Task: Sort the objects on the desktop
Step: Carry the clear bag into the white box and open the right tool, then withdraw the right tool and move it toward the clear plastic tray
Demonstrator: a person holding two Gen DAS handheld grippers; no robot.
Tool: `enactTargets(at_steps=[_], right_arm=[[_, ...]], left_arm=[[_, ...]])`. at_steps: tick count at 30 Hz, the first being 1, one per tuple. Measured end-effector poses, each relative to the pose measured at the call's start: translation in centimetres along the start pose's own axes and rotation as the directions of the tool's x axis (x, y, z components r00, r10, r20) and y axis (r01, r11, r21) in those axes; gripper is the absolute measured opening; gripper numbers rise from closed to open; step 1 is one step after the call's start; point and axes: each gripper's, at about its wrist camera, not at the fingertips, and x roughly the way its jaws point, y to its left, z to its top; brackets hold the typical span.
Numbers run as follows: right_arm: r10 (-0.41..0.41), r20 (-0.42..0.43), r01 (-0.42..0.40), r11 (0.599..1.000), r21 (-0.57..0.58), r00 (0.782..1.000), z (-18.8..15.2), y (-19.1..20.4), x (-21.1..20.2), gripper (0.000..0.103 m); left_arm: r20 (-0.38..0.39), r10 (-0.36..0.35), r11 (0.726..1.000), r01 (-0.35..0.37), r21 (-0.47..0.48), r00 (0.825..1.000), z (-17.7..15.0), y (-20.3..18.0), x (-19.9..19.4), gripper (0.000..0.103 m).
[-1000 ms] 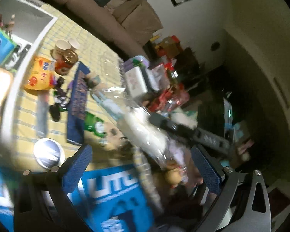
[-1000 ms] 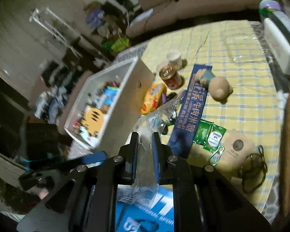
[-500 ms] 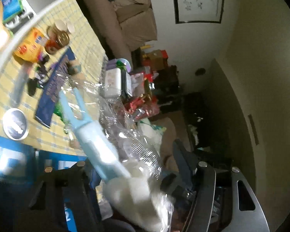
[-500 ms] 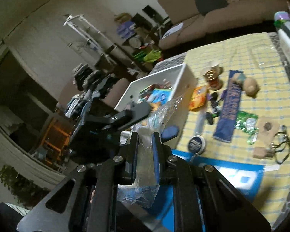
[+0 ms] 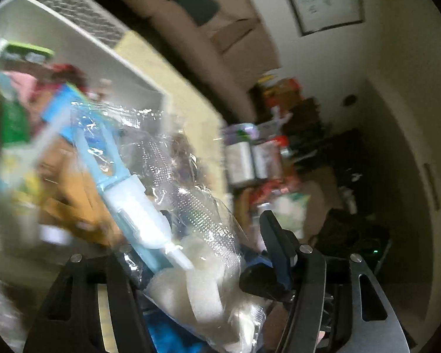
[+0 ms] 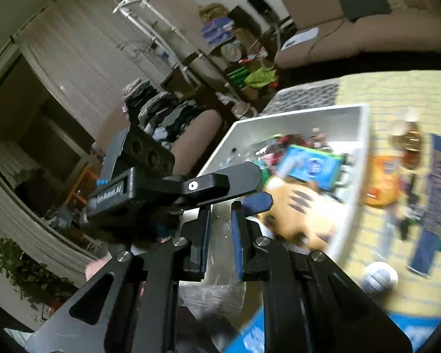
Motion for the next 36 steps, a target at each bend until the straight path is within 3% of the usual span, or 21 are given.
enactTargets(at_steps=[4,9,11,14,17,18,20,22,27,32,33,36], right_arm=[[0.019,-0.037,-0.018,0.999,0.035,0.999,0.4,-0.7,6.0,0.013],[-0.046,-0.064,0.05,0.998,0.049,0.997,1.1,-1.1,11.3,0.013],[-0.101,-0.079,0.106,0.992,0.064,0.992,1.1,-1.4,13.4,0.013],[-0.163,-0.092,0.168,0.985,0.045,0.982,1.1,-1.3,14.9,0.013],[-0.247,-0.125,0.245,0.969,-0.029,0.961,0.5,-0.5,16.1,0.013],[-0.28,-0.134,0.274,0.96,-0.06,0.951,0.2,-0.1,16.5,0.013],[-0.312,-0.148,0.303,0.949,-0.085,0.938,-0.4,0.6,16.9,0.015],[-0.335,-0.16,0.325,0.942,-0.085,0.929,-0.9,1.1,17.0,0.019],[-0.4,-0.144,0.383,0.914,-0.132,0.905,-1.5,2.3,15.5,0.045],[-0.417,-0.124,0.4,0.905,-0.143,0.9,-1.0,2.7,12.7,0.06],[-0.427,-0.121,0.41,0.9,-0.145,0.896,-0.7,2.6,12.4,0.069],[-0.442,-0.113,0.425,0.893,-0.147,0.89,-0.7,2.4,11.1,0.081]], left_arm=[[-0.019,0.071,0.997,-0.071,-0.023,0.997,3.3,3.9,-1.8,0.063],[-0.046,0.147,0.988,-0.149,-0.045,0.988,6.9,8.1,-1.1,0.067],[-0.078,0.21,0.976,-0.213,-0.033,0.975,7.8,9.3,0.0,0.07],[-0.097,0.328,0.944,-0.328,0.013,0.94,8.4,10.1,1.1,0.07],[-0.013,0.411,0.907,-0.407,0.109,0.912,9.2,9.0,0.2,0.087],[0.015,0.414,0.902,-0.412,0.129,0.91,9.2,8.5,-0.3,0.093],[0.053,0.399,0.901,-0.402,0.16,0.915,9.7,7.5,-1.0,0.093],[0.068,0.41,0.897,-0.416,0.153,0.909,10.0,7.2,-1.4,0.093],[0.06,0.42,0.895,-0.424,0.137,0.905,8.7,7.0,-2.1,0.093],[0.061,0.412,0.902,-0.416,0.117,0.909,6.5,7.0,-2.9,0.093],[0.061,0.418,0.898,-0.422,0.12,0.906,6.1,6.9,-3.1,0.094],[0.06,0.464,0.874,-0.468,0.133,0.884,4.6,6.4,-3.5,0.094]])
